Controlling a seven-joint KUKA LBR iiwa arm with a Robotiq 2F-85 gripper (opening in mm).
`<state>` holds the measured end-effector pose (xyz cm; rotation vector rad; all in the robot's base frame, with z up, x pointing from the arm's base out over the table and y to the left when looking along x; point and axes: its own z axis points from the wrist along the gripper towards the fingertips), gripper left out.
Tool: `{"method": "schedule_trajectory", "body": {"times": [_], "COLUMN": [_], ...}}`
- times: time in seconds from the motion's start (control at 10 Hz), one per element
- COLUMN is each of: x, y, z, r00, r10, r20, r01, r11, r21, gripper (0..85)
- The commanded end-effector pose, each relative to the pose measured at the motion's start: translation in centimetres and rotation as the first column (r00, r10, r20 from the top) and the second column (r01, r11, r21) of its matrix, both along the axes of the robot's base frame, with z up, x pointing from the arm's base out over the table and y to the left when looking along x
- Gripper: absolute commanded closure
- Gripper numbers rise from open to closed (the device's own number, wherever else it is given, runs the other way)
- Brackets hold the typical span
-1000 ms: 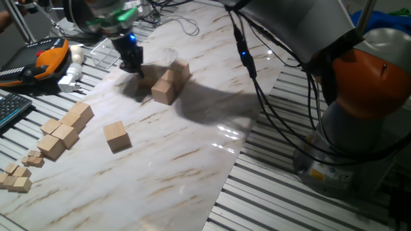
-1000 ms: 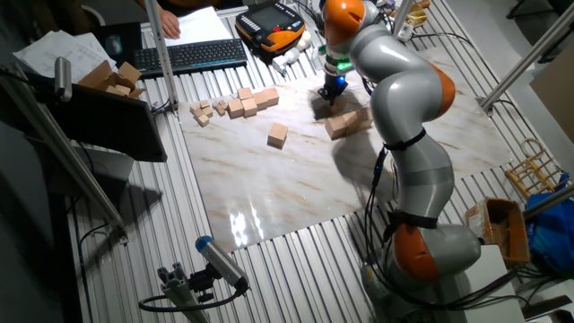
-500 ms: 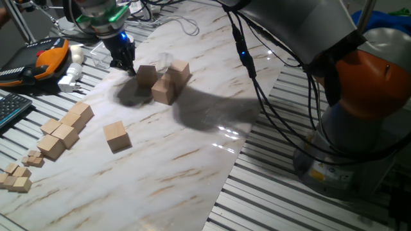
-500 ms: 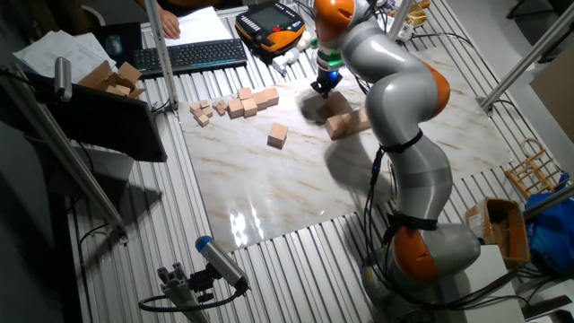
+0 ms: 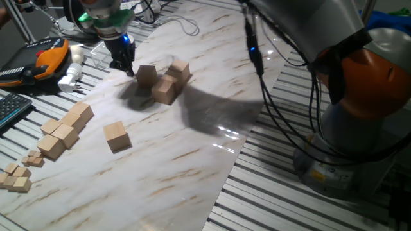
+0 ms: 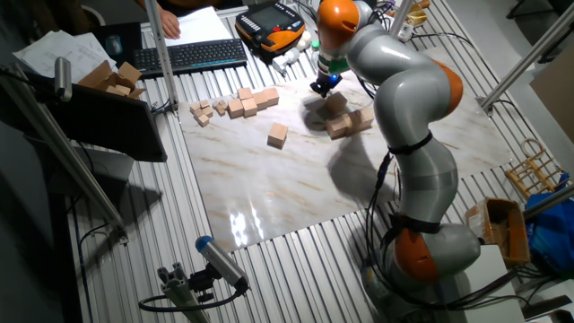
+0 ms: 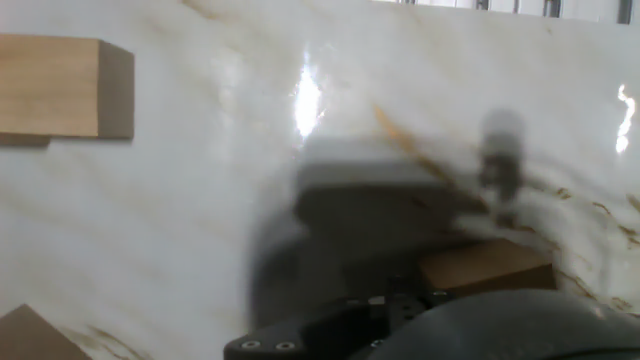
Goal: Stack the blocks into a cross shape
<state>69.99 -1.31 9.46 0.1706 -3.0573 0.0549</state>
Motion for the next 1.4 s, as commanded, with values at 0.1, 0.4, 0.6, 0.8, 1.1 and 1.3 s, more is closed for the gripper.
{"method": "schedule_trajectory", "body": {"times": [0.1,0.4,0.6,0.8,1.1,1.3], "x": [-0.01,-0.33,-0.33,-0.33,-0.33,-0.33], "y": [-0.01,0.11,0.11,0.11,0.11,0.11], "z": [0.18,0.61,0.61,0.61,0.61,0.61], "r00": [1.000,0.999,0.998,1.000,0.999,0.999], "r10": [-0.002,0.033,0.035,0.015,-0.028,-0.028], "r20": [-0.013,-0.029,-0.045,0.005,0.037,0.045], "r01": [0.003,-0.032,-0.033,-0.015,0.028,0.028], "r11": [1.000,0.999,0.998,1.000,1.000,1.000], "r21": [0.012,0.036,0.050,0.023,0.004,0.002], "gripper": [85.0,85.0,85.0,85.0,85.0,85.0]}}
